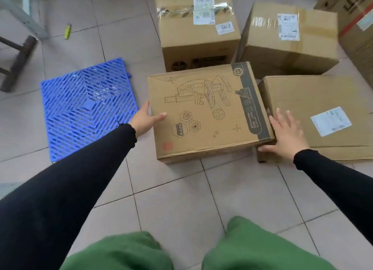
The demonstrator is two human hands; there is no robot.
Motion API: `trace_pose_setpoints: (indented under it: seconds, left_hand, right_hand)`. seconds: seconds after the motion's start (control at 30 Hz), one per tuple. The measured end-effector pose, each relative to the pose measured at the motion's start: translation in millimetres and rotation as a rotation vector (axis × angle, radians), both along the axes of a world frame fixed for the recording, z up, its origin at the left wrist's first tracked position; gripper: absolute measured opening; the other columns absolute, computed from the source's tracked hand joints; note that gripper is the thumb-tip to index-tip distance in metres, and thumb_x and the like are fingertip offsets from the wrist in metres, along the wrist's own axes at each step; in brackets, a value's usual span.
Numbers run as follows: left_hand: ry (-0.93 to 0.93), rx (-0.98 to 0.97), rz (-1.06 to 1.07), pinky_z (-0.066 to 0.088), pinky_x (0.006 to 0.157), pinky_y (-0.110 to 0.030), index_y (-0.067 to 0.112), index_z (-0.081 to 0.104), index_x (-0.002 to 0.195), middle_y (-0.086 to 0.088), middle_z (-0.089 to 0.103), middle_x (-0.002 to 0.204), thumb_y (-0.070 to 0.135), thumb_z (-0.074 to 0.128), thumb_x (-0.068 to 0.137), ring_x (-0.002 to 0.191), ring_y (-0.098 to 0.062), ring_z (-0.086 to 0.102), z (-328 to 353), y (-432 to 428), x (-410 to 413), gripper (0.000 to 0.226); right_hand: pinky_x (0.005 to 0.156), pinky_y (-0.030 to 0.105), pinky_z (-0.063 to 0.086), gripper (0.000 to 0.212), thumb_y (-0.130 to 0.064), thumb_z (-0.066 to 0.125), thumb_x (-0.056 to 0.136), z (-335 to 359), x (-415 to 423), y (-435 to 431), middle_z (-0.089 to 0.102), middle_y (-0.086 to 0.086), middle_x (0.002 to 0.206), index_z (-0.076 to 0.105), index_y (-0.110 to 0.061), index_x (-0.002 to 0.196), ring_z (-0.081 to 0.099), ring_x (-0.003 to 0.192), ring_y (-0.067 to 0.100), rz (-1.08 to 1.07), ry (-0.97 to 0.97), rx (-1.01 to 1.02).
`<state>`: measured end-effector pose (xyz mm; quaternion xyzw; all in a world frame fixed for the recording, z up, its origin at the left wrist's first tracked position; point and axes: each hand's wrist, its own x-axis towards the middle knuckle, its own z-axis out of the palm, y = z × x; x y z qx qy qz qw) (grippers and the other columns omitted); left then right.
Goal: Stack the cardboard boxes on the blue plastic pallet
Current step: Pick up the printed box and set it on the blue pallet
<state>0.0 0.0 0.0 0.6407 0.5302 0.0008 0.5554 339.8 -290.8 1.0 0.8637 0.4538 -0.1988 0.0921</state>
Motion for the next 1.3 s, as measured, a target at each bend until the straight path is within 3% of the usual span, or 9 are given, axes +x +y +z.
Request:
trace_pose_setpoints:
  seconds: [0.13, 0.23, 0.43, 0.6, 0.73, 0.9, 1.0, 1.1, 1.3]
  left_hand:
    - [-0.240, -0.150, 0.156, 0.057, 0.089, -0.028, 0.022, 0.033, 0.151, 0.003, 0.062, 0.137, 0.028, 0.078, 0.088, 0.115, -0.010, 0.065, -26, 0, 5, 0.078]
    - [-0.353, -0.179, 0.253, 0.060, 0.075, -0.023, 0.023, 0.031, 0.149, -0.002, 0.064, 0.134, 0.012, 0.078, 0.088, 0.112, -0.016, 0.068, -32, -4, 2, 0.078]
    - [-0.425, -0.157, 0.304, 0.061, 0.081, -0.033, 0.027, 0.040, 0.147, 0.002, 0.071, 0.127, 0.010, 0.077, 0.088, 0.106, -0.014, 0.074, -9, 1, -52, 0.071]
    - [-0.415, -0.086, 0.464, 0.061, 0.075, -0.039, 0.026, 0.036, 0.145, 0.000, 0.074, 0.120, 0.017, 0.079, 0.086, 0.099, -0.021, 0.076, 32, 26, -140, 0.073]
    - [-0.335, 0.013, 0.560, 0.061, 0.071, -0.035, 0.019, 0.035, 0.141, -0.003, 0.071, 0.120, 0.032, 0.084, 0.077, 0.087, -0.014, 0.078, 57, 63, -211, 0.082]
    - [-0.284, 0.087, 0.544, 0.057, 0.077, -0.031, 0.020, 0.040, 0.140, 0.001, 0.068, 0.123, 0.027, 0.069, 0.095, 0.105, -0.015, 0.070, 63, 124, -277, 0.053]
    - [-0.239, 0.095, 0.503, 0.057, 0.084, -0.037, 0.018, 0.048, 0.142, -0.004, 0.070, 0.128, 0.031, 0.067, 0.097, 0.115, -0.022, 0.068, 54, 153, -302, 0.051]
    - [-0.206, 0.125, 0.529, 0.055, 0.094, -0.045, 0.018, 0.047, 0.146, -0.004, 0.069, 0.131, 0.033, 0.071, 0.093, 0.117, -0.024, 0.067, 39, 169, -320, 0.060]
    - [-0.199, 0.123, 0.572, 0.055, 0.086, -0.035, 0.025, 0.054, 0.131, 0.003, 0.071, 0.119, 0.027, 0.065, 0.098, 0.105, -0.013, 0.068, 13, 170, -329, 0.034]
  right_hand:
    - [0.124, 0.058, -0.006, 0.121, -0.067, 0.079, 0.067, -15, 1, 7, 0.004, 0.006, 0.174, 0.022, -0.020, 0.163, -0.010, 0.159, 0.029, 0.052, 0.015, 0.102]
    - [0.125, 0.057, -0.008, 0.123, -0.077, 0.072, 0.061, -22, -7, 8, 0.014, 0.009, 0.172, 0.032, -0.013, 0.159, -0.005, 0.160, 0.027, 0.060, 0.035, 0.171]
    - [0.127, 0.054, 0.004, 0.132, -0.096, 0.050, 0.058, -6, -55, 2, 0.038, 0.012, 0.162, 0.033, -0.008, 0.156, 0.019, 0.156, 0.028, 0.079, 0.174, 0.381]
    - [0.122, 0.057, 0.022, 0.117, -0.084, 0.063, 0.062, 28, -135, 41, 0.051, -0.005, 0.139, 0.040, -0.010, 0.149, 0.039, 0.134, 0.017, 0.099, 0.416, 0.533]
    - [0.105, 0.050, 0.044, 0.112, -0.080, 0.070, 0.061, 31, -187, 106, 0.050, -0.010, 0.131, 0.041, -0.014, 0.147, 0.049, 0.122, 0.016, 0.141, 0.563, 0.548]
    - [0.100, 0.049, 0.052, 0.094, -0.044, 0.089, 0.072, 13, -234, 207, 0.063, 0.005, 0.133, 0.034, -0.016, 0.143, 0.061, 0.121, 0.028, 0.202, 0.649, 0.509]
    - [0.094, 0.041, 0.053, 0.090, -0.039, 0.088, 0.076, -1, -255, 253, 0.066, 0.004, 0.129, 0.033, -0.016, 0.143, 0.064, 0.114, 0.027, 0.214, 0.675, 0.467]
    - [0.097, 0.047, 0.053, 0.087, -0.038, 0.088, 0.076, -18, -270, 280, 0.065, 0.003, 0.128, 0.033, -0.016, 0.140, 0.064, 0.115, 0.028, 0.206, 0.709, 0.447]
    - [0.096, 0.049, 0.055, 0.088, -0.040, 0.086, 0.077, -30, -281, 308, 0.065, 0.005, 0.131, 0.029, -0.021, 0.142, 0.065, 0.115, 0.029, 0.230, 0.670, 0.412]
